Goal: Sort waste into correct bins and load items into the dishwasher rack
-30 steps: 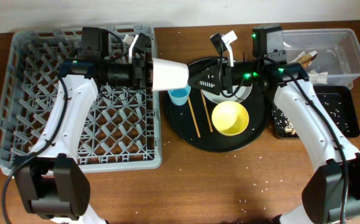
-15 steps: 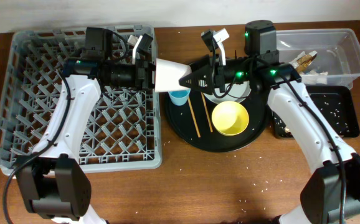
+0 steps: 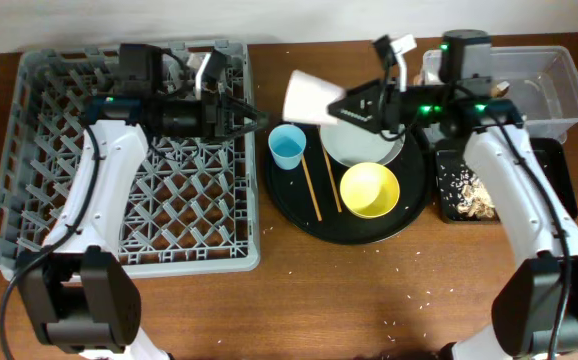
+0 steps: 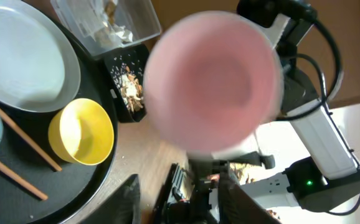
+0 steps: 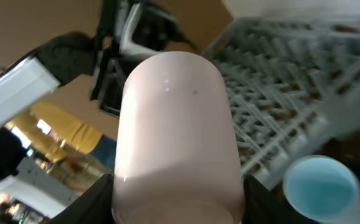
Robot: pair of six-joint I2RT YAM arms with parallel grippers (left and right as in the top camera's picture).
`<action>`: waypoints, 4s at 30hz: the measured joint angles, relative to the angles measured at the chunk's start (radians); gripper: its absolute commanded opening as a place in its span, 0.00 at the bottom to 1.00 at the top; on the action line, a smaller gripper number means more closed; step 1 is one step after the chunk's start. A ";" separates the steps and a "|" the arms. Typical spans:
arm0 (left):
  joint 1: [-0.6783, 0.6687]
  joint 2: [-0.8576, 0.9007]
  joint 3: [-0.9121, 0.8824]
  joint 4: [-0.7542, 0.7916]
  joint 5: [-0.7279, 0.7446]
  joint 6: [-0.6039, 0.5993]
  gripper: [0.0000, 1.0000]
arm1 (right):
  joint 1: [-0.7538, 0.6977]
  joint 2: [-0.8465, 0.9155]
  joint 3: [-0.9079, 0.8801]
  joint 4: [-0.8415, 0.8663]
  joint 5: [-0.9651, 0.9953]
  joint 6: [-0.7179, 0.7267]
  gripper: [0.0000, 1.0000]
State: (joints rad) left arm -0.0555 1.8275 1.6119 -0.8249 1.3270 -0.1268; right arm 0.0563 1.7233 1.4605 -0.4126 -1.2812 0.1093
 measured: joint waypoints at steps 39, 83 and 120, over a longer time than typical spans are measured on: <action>0.252 -0.145 0.023 -0.098 -1.126 0.000 0.46 | 0.929 0.246 0.322 -0.498 1.342 -0.140 0.95; -0.156 0.048 0.259 -0.050 -1.264 -0.143 0.57 | 0.302 0.616 0.663 -0.677 1.018 0.278 0.21; -0.010 0.161 0.259 -0.068 0.211 0.056 0.70 | 0.144 0.422 0.632 -0.468 -0.081 -0.119 0.04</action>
State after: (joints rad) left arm -0.0650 1.9881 1.8706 -0.8932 1.5379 -0.0704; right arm 0.2005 2.1456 2.0922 -0.8810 -1.3624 -0.0097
